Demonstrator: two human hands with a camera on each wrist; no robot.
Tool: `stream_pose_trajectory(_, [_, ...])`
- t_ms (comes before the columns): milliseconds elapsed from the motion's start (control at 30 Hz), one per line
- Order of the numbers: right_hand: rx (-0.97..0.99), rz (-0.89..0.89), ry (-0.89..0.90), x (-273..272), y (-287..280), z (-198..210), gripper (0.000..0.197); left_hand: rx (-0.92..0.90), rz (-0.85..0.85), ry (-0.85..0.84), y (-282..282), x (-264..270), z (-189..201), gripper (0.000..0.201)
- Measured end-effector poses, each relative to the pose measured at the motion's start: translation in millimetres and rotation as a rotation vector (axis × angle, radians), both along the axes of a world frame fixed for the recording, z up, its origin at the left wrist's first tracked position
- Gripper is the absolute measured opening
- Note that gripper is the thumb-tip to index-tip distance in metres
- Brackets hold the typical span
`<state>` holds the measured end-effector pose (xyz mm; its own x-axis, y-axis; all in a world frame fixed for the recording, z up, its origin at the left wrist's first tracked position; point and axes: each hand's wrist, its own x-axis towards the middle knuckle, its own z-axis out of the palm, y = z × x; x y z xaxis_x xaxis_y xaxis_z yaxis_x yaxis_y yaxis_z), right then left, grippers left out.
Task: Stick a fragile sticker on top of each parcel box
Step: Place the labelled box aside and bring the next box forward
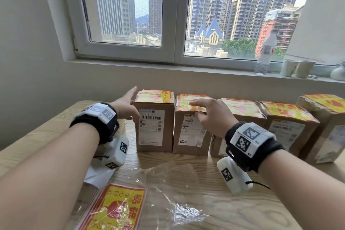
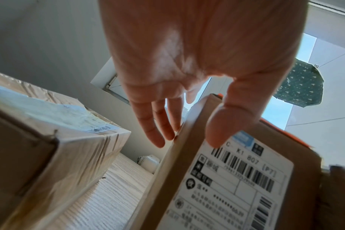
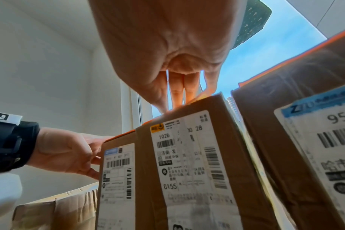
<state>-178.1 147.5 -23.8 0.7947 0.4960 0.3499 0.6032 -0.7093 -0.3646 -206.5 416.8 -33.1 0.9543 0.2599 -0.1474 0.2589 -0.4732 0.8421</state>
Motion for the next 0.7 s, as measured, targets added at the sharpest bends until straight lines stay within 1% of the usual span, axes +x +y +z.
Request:
stream_pose_trajectory(133, [0.090,0.016,-0.025,-7,8,8,0.037,-0.015,0.010,-0.042,3,-10,5,0.105])
stream_pose_trajectory(200, [0.137,0.025,-0.059,-12,18,14,0.033,0.003,0.050,-0.063,14,-17,9,0.099])
stream_pose_trajectory(333, [0.333,0.110,-0.098,-29,52,23,0.027,0.041,0.219,-0.103,49,-40,15,0.081])
stream_pose_trajectory(400, [0.391,0.176,-0.034,-36,75,21,0.026,0.065,0.297,-0.105,70,-53,13,0.073])
stream_pose_trajectory(433, [0.384,0.207,0.020,-38,87,18,0.025,0.078,0.333,-0.099,80,-60,10,0.069])
stream_pose_trajectory(467, [0.334,0.227,0.071,-41,101,14,0.024,0.089,0.366,-0.088,88,-66,7,0.067])
stream_pose_trajectory(533, [0.155,0.244,0.154,-43,125,4,0.025,0.089,0.428,-0.056,101,-75,-1,0.064])
stream_pose_trajectory(600, [0.036,0.243,0.237,-44,146,-6,0.029,0.038,0.479,-0.010,109,-80,-9,0.058])
stream_pose_trajectory(633, [0.002,0.236,0.268,-44,154,-11,0.030,0.012,0.500,0.012,111,-82,-13,0.050])
stream_pose_trajectory(700, [-0.045,0.225,0.325,-44,169,-20,0.032,-0.019,0.508,0.053,114,-83,-20,0.023])
